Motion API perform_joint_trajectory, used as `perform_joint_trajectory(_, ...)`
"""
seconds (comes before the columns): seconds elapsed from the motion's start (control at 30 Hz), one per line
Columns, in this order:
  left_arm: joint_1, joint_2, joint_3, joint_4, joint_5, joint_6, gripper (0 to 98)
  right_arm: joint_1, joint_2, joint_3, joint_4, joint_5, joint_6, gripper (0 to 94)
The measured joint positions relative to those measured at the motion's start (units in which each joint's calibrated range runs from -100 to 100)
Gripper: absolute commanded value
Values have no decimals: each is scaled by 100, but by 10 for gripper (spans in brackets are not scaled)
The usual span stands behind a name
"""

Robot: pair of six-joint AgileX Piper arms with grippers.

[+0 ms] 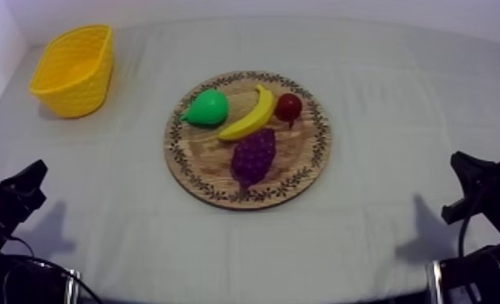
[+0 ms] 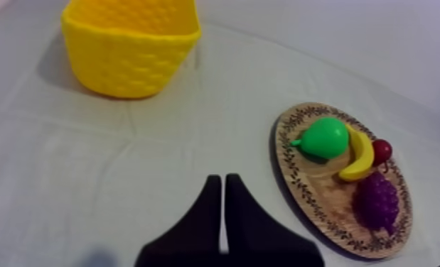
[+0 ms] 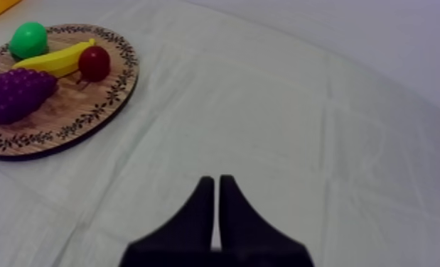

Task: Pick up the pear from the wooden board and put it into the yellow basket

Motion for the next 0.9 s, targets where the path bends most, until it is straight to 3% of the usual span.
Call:
perform_joint_trajectory(0.2,92,250,-171,645,170,-26,0,0,0,0,0,0,-2,4)
perform_joint_trajectory(0.33,129,729,-362,1040,265,-396,0,0,0,0,0,0,-4,4)
perform_joint_trajectory(0.4,146,1047,-516,1127,356,-665,0,0,0,0,0,0,-4,4)
perform_joint_trajectory(0.63,198,2325,-1397,1148,760,-1868,0,0,0,0,0,0,-4,4)
perform_joint_trajectory(0.77,223,3104,-2033,1095,1115,-2229,0,0,0,0,0,0,-4,4)
perform_joint_trajectory(0.9,271,3876,-2706,1039,1461,-2317,0,0,0,0,0,0,-13,4)
